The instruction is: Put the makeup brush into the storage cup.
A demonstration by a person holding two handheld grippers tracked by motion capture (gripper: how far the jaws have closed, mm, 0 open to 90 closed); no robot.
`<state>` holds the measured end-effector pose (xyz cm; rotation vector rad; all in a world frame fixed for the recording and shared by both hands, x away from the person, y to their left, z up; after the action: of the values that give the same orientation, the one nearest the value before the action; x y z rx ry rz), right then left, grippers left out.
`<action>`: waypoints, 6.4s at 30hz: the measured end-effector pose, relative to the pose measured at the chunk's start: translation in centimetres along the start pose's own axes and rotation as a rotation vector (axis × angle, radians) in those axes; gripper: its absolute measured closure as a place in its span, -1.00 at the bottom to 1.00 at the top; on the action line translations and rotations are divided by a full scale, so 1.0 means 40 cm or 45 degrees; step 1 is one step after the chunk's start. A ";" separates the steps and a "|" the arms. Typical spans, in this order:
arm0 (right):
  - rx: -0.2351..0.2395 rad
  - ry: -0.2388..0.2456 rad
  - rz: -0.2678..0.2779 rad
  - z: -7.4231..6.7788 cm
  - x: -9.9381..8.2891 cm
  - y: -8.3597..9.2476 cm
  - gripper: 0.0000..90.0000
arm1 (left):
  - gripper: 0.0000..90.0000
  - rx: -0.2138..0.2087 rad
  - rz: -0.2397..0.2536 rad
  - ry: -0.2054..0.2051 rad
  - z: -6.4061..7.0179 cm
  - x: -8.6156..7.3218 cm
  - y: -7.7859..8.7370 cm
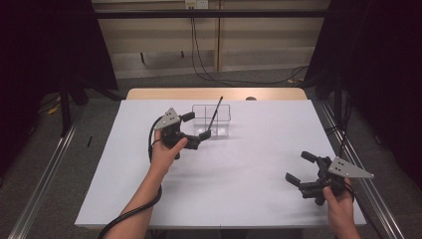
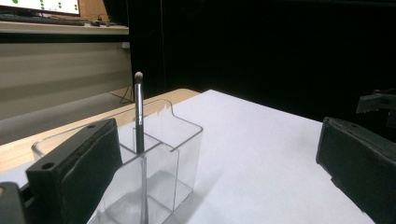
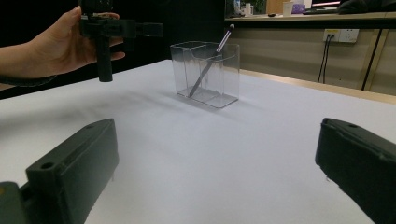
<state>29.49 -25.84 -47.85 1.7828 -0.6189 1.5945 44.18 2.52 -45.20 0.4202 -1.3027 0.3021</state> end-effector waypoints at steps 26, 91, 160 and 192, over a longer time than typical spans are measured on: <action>-0.009 0.016 -0.016 0.002 -0.005 0.002 -1.00 | -1.00 -0.015 -0.003 -0.032 0.015 -0.017 0.069; -0.010 0.031 -0.022 0.003 -0.005 0.005 -1.00 | -1.00 0.039 -0.022 -0.061 0.012 -0.059 0.247; -0.015 0.032 -0.013 0.007 -0.003 0.009 -1.00 | -1.00 0.143 -0.130 -0.086 -0.008 -0.137 0.406; -0.030 0.033 -0.007 0.018 0.001 0.018 -1.00 | -1.00 0.158 -0.111 -0.075 -0.002 -0.141 0.458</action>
<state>29.46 -26.84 -47.72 1.7422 -0.6177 1.5977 34.73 18.90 -48.33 0.5929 -1.3232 0.3001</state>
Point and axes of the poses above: each handheld gripper's, and its own axes: y roughly backward along the jaws, x roughly out of its top, z roughly to its right, the point moved 10 cm from there along -y, roughly forward along the jaws, and after that the axes turned 4 degrees about y, right-handed, at the moved point
